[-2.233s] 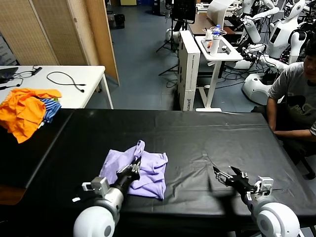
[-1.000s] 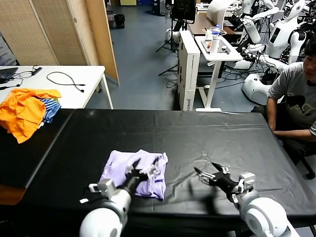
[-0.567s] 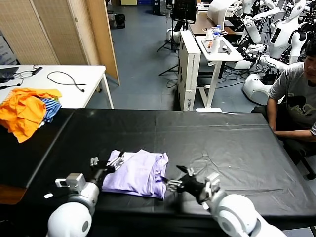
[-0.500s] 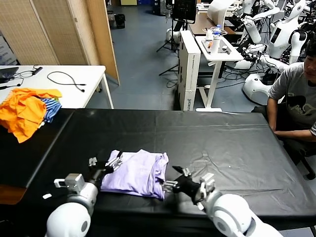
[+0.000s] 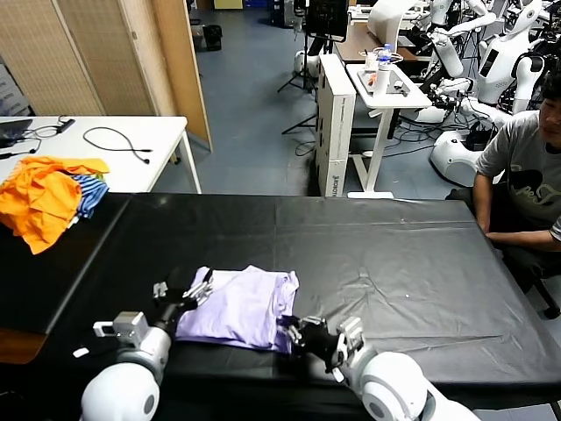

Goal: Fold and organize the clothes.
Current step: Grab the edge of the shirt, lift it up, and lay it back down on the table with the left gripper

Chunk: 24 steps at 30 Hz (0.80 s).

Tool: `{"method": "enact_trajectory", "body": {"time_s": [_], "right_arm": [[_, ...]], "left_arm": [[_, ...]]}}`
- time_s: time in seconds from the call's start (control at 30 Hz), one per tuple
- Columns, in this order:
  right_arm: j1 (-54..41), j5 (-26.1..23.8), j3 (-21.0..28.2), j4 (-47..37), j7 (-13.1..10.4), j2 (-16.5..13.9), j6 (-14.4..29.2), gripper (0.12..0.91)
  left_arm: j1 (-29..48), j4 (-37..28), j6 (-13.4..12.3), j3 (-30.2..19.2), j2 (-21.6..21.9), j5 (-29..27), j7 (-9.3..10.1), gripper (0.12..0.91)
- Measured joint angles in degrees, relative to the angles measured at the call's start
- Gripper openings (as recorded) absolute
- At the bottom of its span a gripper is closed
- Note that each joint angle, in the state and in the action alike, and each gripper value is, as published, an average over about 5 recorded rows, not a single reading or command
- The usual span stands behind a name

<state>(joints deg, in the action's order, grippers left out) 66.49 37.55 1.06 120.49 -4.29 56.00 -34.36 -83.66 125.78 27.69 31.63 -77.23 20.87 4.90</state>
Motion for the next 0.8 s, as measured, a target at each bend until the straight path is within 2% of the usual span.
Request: {"method": "enact_trajectory", "body": {"time_s": [0.3, 0.4, 0.5, 0.73, 0.8], "right_arm": [[2.3, 1.9, -2.0, 1.7, -0.3, -0.1, 0.1, 0.139], [2.6, 2.8, -2.6, 2.2, -0.4, 0.1, 0.4, 0.175], [2.2, 3.0, -2.5, 1.9, -1.1, 0.8, 0.5, 0.315], [0.4, 2.1, -0.3, -0.1, -1.5, 3.2, 0.4, 0.751], [0.1, 1.8, 0.2, -0.5, -1.5, 3.6, 0.3, 0.806]], "left_arm": [[-0.2, -0.1, -0.2, 0.2, -0.4, -0.2, 0.00, 0.907], [-0.3, -0.3, -0.3, 0.1, -0.7, -0.4, -0.01, 0.907], [-0.2, -0.5, -0.3, -0.2, -1.0, -0.7, -0.02, 0.907], [-0.7, -0.5, -0.4, -0.2, -1.3, -1.0, -0.04, 0.907], [-0.8, -0.5, -0.4, -0.2, -1.4, -1.0, -0.05, 0.907]]}}
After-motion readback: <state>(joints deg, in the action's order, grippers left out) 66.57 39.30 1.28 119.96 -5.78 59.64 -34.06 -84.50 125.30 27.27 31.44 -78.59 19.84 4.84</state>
